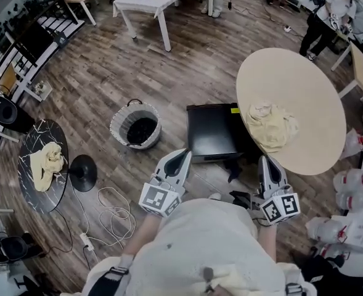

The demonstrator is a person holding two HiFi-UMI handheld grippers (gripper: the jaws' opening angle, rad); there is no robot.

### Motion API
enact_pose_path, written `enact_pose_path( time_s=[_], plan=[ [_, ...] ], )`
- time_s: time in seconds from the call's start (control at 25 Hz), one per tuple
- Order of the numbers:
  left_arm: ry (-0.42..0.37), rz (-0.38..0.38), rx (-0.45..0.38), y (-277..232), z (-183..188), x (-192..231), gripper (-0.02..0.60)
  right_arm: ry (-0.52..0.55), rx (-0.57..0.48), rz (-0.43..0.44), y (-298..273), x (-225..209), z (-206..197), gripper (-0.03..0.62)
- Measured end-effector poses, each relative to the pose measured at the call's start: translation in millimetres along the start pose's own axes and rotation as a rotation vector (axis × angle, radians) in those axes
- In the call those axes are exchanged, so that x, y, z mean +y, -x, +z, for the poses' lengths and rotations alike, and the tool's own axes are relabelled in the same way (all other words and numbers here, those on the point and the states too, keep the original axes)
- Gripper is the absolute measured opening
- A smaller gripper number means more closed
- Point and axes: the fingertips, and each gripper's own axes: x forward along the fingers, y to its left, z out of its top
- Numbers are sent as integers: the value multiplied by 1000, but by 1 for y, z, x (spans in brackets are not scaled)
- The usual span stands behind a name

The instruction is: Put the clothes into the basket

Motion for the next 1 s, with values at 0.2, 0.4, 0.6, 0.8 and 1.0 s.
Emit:
enact_pose_path(
  time_s=[0.2,0.4,0.6,0.8,1.0],
  plan=[
    [-11,-54,-7,-46,-10,-52,21,9,-14,-29,30,-54,10,8],
    [-9,-139,26,-83,-29,-99,23,15,-22,-91,65,-95,20,8],
    [-22,-241,64,-118,-42,-138,23,-11,-44,-198,106,-131,22,8],
    [-43,-340,100,-145,-54,-177,23,-41,-68,-294,147,-150,24,8],
    [-47,-417,125,-172,-68,-211,23,-46,-88,-392,181,-172,25,8]
  ],
)
